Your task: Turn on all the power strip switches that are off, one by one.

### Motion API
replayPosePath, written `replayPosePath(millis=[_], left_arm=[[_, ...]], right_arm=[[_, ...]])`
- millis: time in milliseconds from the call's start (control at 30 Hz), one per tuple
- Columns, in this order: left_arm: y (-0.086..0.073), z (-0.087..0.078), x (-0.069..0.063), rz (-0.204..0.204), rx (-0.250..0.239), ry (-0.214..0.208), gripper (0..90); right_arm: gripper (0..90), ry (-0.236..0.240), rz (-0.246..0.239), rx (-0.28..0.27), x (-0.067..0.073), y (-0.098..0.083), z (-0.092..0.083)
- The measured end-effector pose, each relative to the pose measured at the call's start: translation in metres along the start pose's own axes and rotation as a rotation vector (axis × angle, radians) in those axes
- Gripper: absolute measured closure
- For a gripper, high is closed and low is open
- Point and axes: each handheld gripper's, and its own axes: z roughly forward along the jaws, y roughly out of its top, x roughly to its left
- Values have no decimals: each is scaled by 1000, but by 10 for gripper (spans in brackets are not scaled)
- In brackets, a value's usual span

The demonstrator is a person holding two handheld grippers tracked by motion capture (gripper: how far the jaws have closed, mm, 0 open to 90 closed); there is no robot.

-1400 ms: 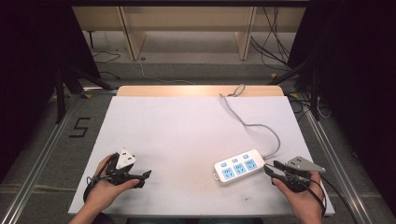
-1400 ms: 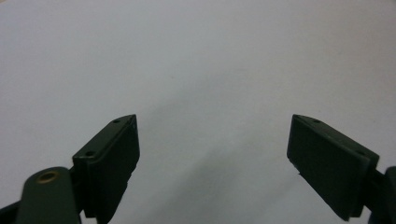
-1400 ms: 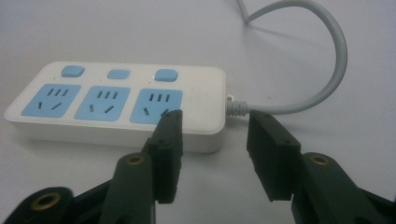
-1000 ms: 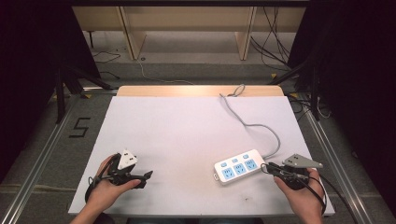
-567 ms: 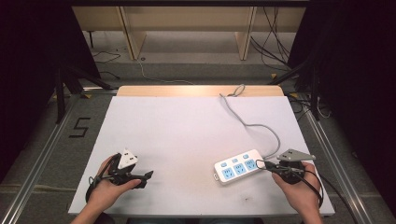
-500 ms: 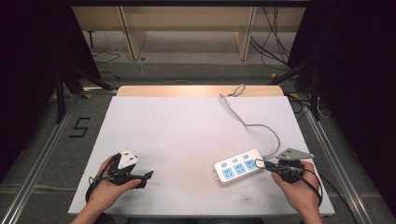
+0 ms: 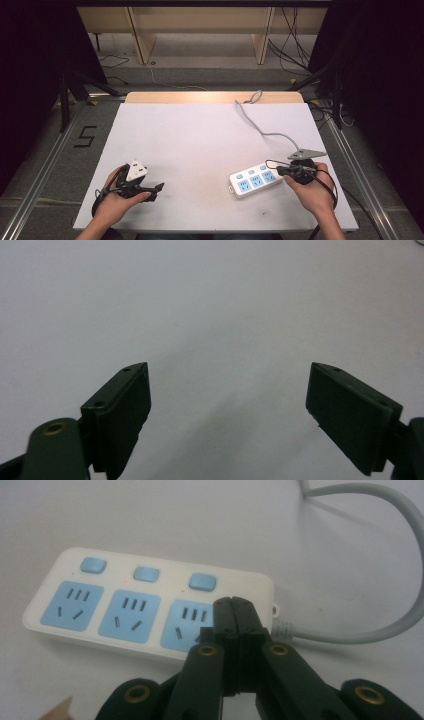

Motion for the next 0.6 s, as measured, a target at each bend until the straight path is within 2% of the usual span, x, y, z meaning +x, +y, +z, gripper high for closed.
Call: replayPosePath(millis=[600], left_arm=[[0,0,-2,5,3,-1,181]], right_arm=[[900,21,-9,82,1,23,12]])
